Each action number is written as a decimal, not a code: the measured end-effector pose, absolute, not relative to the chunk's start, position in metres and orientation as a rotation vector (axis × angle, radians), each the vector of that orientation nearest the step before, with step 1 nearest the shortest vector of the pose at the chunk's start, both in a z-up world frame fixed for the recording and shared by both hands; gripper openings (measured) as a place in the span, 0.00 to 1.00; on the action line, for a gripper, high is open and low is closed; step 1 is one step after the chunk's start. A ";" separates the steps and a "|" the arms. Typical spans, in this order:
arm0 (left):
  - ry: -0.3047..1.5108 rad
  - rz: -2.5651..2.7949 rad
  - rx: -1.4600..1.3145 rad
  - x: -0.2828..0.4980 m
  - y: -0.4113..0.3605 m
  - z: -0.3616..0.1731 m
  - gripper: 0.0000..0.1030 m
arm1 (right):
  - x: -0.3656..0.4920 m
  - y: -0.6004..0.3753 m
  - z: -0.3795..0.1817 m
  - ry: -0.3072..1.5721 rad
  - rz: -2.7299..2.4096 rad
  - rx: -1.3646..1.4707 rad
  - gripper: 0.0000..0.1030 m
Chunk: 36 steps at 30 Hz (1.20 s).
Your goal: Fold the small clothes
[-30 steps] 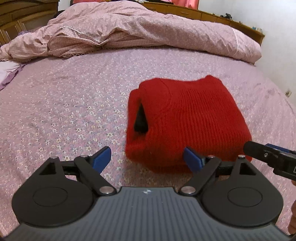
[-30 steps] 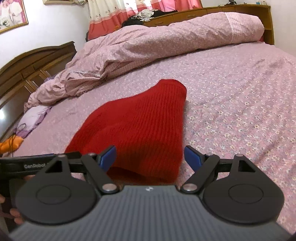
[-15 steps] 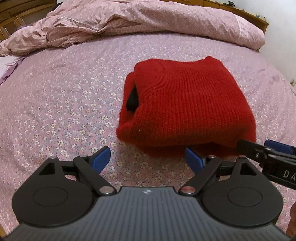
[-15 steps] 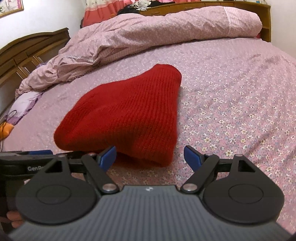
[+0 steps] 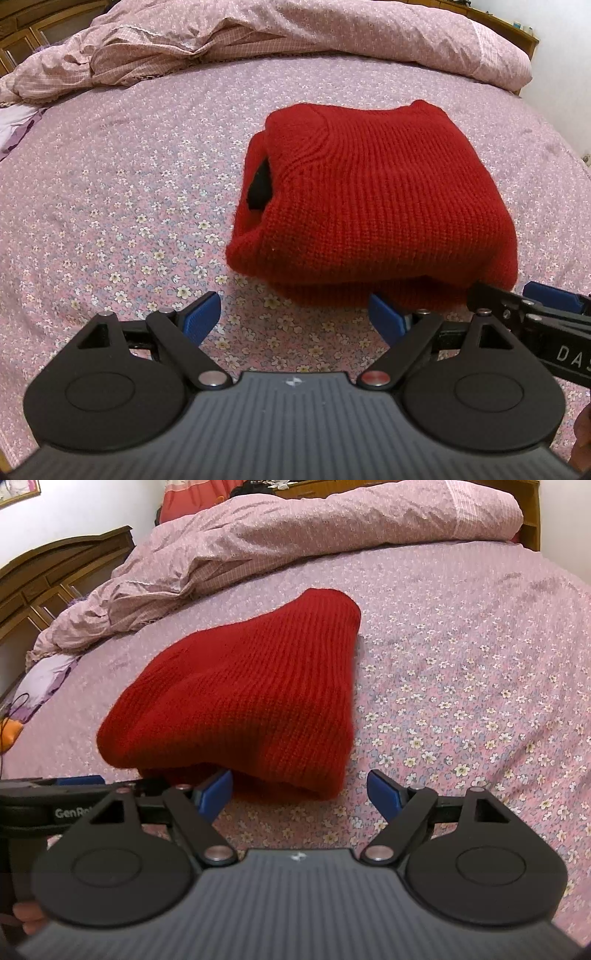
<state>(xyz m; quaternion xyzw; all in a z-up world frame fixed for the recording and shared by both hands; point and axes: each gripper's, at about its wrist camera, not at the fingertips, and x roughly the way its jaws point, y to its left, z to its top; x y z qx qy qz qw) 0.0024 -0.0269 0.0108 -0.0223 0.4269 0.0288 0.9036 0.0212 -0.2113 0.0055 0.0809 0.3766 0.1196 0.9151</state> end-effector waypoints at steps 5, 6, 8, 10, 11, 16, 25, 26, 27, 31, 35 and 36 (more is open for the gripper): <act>0.885 0.060 -0.045 0.003 -0.027 0.010 0.87 | 0.022 -0.210 0.005 0.779 0.251 0.165 0.79; 0.886 0.061 -0.045 0.003 -0.026 0.009 0.87 | 0.023 -0.210 0.005 0.780 0.252 0.165 0.79; 0.885 0.064 -0.045 0.004 -0.027 0.009 0.87 | 0.024 -0.210 0.004 0.784 0.252 0.167 0.79; 0.884 0.066 -0.045 0.004 -0.026 0.009 0.87 | 0.024 -0.210 0.004 0.786 0.251 0.169 0.79; 0.884 0.067 -0.047 0.004 -0.027 0.009 0.87 | 0.023 -0.211 0.004 0.785 0.250 0.170 0.79; 0.877 0.064 -0.046 0.004 -0.027 0.009 0.87 | 0.024 -0.211 0.003 0.786 0.251 0.173 0.79; 0.868 0.046 -0.036 0.001 -0.031 0.010 0.87 | 0.023 -0.210 0.002 0.790 0.252 0.174 0.79; 0.868 0.045 -0.035 0.001 -0.031 0.011 0.87 | 0.023 -0.210 0.002 0.790 0.251 0.175 0.79; 0.868 0.045 -0.035 0.001 -0.032 0.010 0.87 | 0.023 -0.210 0.002 0.791 0.252 0.175 0.79; 0.872 0.047 -0.038 0.001 -0.031 0.010 0.87 | 0.023 -0.210 0.003 0.791 0.252 0.175 0.79; 0.872 0.047 -0.040 0.001 -0.031 0.010 0.87 | 0.023 -0.210 0.003 0.790 0.252 0.174 0.79; 0.872 0.046 -0.040 0.001 -0.031 0.010 0.87 | 0.023 -0.210 0.003 0.790 0.252 0.175 0.79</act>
